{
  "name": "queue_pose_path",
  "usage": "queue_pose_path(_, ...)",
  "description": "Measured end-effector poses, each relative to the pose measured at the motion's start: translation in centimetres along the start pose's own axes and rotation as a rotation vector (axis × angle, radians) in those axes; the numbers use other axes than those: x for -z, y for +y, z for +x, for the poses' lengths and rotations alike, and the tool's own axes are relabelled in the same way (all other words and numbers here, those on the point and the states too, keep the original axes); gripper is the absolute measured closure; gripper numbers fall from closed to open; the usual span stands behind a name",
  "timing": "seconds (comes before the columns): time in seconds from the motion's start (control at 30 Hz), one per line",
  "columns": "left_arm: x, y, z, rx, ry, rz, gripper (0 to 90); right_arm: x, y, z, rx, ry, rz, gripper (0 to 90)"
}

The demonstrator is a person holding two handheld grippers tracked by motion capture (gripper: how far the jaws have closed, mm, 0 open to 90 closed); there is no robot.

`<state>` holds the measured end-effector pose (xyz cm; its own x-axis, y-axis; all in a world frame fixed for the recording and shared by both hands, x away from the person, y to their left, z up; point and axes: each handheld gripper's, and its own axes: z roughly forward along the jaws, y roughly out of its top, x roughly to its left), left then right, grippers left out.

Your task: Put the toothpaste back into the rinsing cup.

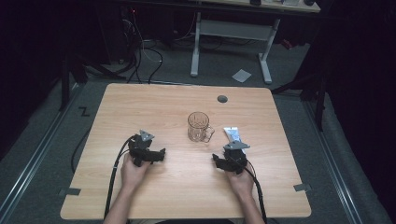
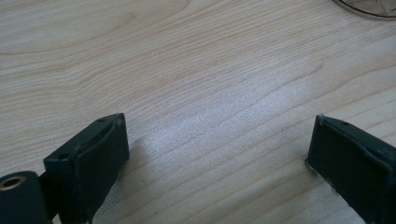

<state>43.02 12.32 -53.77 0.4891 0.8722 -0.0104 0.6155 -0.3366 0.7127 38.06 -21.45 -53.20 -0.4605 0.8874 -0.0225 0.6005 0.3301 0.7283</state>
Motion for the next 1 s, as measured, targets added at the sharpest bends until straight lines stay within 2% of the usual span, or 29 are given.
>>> queue_pose_path(0.8, -0.01, 0.01, 0.01, 0.000, 0.000, -0.001, 5.6, 0.02, 0.00, 0.05, -0.002, 0.004, 0.003, 38.5)
queue_pose_path(1.0, -0.02, 0.01, 0.01, 0.000, 0.000, 0.000, 5.6, -0.01, -0.01, 0.13, 0.009, 0.015, 0.007, 33.7)
